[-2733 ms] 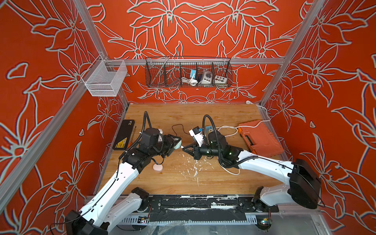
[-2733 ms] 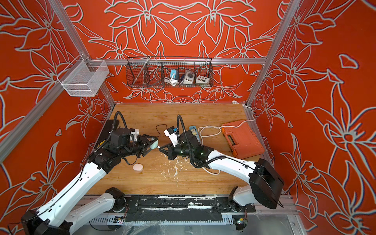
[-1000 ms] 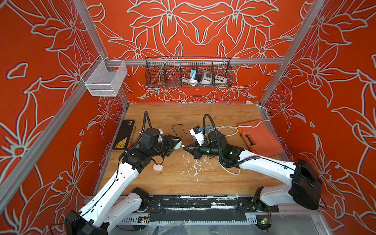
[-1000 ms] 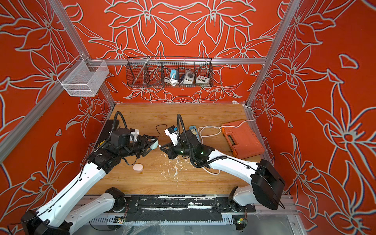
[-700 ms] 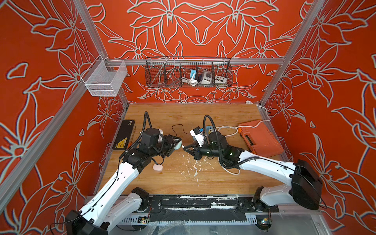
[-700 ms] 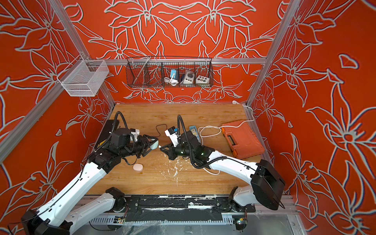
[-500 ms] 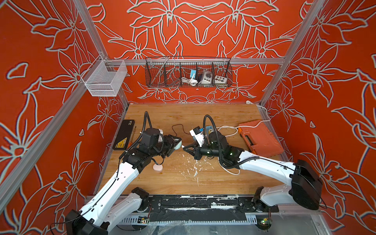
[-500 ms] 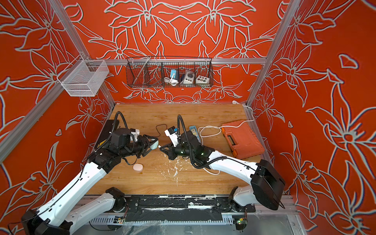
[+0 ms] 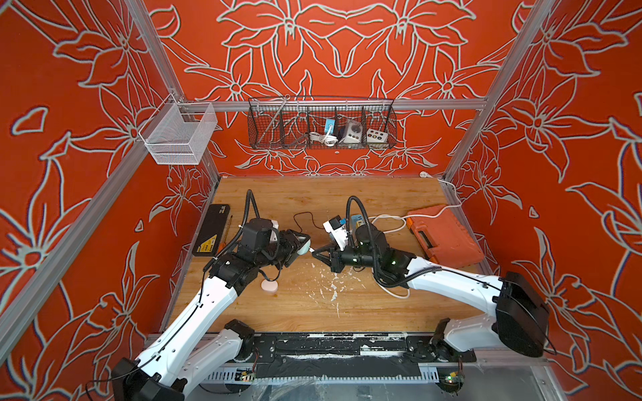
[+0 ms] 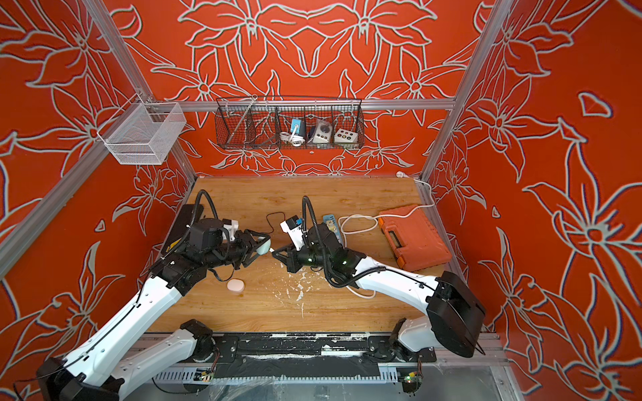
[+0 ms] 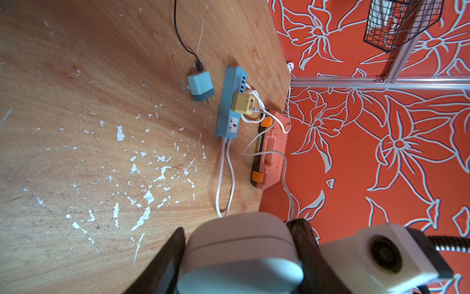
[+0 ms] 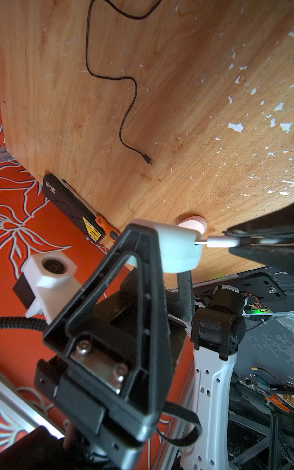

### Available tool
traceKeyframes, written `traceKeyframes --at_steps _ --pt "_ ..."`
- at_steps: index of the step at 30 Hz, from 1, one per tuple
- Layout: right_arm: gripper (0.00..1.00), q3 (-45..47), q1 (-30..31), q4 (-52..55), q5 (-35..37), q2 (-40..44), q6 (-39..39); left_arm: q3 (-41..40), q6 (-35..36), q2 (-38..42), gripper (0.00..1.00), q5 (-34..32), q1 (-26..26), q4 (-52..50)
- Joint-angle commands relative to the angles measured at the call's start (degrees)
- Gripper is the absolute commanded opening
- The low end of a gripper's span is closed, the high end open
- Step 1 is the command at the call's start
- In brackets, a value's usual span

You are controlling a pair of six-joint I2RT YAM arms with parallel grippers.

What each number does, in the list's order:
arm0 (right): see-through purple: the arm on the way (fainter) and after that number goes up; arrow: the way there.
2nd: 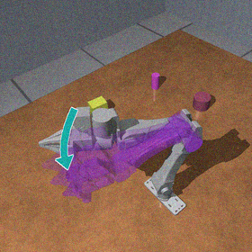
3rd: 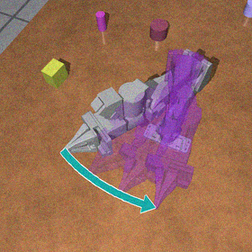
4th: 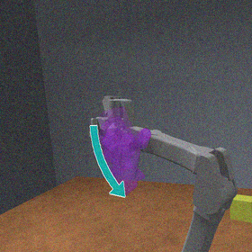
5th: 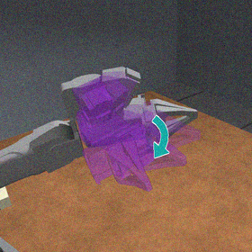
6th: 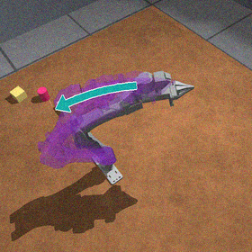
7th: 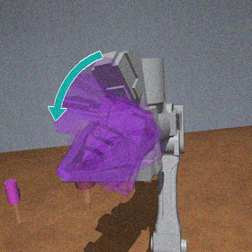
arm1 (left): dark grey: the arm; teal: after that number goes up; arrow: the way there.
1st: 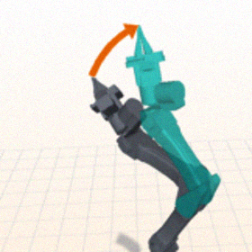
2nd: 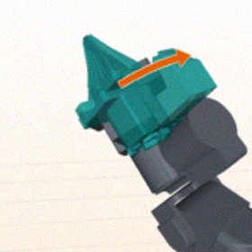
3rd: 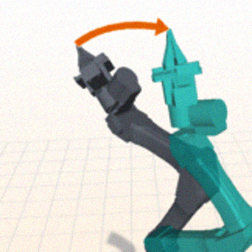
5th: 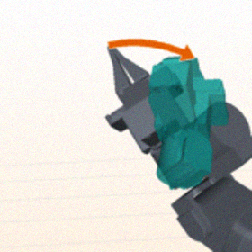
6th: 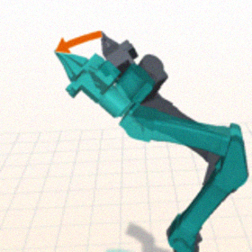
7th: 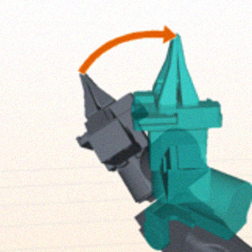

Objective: Charge the bluetooth headset
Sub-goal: Insert the charging cable into the bluetooth headset.

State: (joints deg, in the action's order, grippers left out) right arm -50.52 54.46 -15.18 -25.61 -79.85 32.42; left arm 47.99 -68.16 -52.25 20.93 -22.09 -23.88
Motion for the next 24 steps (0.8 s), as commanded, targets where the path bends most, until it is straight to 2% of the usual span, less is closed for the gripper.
traceKeyframes --at_steps 1,17,24 --pt "0.00 -1.35 0.39 -1.60 -0.32 -1.01 0.62 0.73 0.04 1.11 0.51 1.95 -0.23 1.47" --pt "0.00 -11.42 0.21 12.52 -1.64 -1.80 -2.80 1.48 5.75 0.33 0.45 6.35 -0.94 0.09" --pt "0.00 -10.93 0.22 9.51 1.15 -1.75 -3.60 1.84 4.64 -0.27 0.39 6.82 -1.82 0.15"
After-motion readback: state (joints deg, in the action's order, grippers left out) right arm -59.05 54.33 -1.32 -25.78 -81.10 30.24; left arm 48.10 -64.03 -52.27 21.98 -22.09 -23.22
